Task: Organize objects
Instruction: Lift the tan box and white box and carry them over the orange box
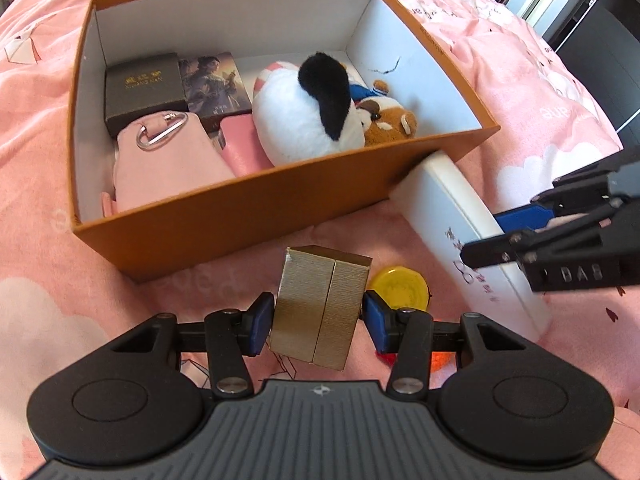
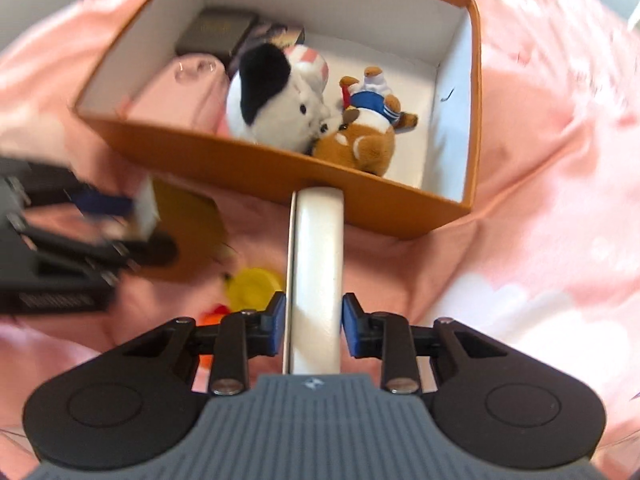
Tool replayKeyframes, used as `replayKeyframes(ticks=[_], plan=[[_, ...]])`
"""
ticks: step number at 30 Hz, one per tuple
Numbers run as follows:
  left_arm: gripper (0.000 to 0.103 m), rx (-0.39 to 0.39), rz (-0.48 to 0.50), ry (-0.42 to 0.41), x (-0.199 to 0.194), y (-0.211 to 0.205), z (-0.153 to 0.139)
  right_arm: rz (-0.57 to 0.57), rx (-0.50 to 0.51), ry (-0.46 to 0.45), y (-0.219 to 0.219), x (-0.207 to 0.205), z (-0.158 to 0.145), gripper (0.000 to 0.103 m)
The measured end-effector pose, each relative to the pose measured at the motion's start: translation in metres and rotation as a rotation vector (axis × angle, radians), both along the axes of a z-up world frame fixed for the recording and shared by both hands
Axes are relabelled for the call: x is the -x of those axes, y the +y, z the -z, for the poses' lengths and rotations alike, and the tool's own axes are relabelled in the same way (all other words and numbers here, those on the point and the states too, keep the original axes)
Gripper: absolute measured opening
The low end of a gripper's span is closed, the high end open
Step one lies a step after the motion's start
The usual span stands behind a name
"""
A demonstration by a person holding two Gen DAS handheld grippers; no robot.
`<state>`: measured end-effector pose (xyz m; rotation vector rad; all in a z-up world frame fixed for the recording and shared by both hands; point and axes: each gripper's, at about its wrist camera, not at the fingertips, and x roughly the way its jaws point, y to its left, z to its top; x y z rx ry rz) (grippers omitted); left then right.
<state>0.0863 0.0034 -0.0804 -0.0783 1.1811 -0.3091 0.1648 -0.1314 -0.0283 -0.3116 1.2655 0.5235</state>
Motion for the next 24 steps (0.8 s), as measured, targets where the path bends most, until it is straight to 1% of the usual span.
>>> replayKeyframes(ticks=[5, 8, 12, 15, 16, 18, 20, 24], plan=[[0.056, 0.005, 0.003, 0.042, -0.002, -0.002, 0.009, 0.067, -0.005, 0.075, -0.006, -0.018, 0.022, 0.031], [0.056, 0.012, -0.010, 0.065, -0.005, -0.002, 0.014, 0.072, -0.010, 0.105, -0.001, -0.029, 0.027, 0.031], [0.056, 0.030, -0.031, 0.093, -0.008, 0.000, 0.020, 0.055, -0.005, 0.111, 0.004, -0.032, 0.033, 0.032], [0.056, 0.040, -0.043, 0.092, -0.007, 0.003, 0.020, 0.054, -0.002, 0.102, 0.002, -0.029, 0.034, 0.032], [0.056, 0.042, -0.047, 0.087, -0.006, 0.003, 0.018, 0.054, -0.004, 0.094, -0.008, -0.019, 0.031, 0.032], [0.056, 0.042, -0.042, 0.076, -0.004, 0.003, 0.012, 0.057, -0.020, 0.084, -0.014, -0.019, 0.041, 0.031], [0.056, 0.044, -0.021, 0.060, 0.000, 0.003, 0.003, 0.057, -0.033, 0.071, -0.020, -0.015, 0.033, 0.031], [0.056, 0.074, 0.027, 0.013, 0.005, -0.001, -0.023, 0.057, -0.053, 0.020, -0.030, -0.001, 0.008, 0.031]])
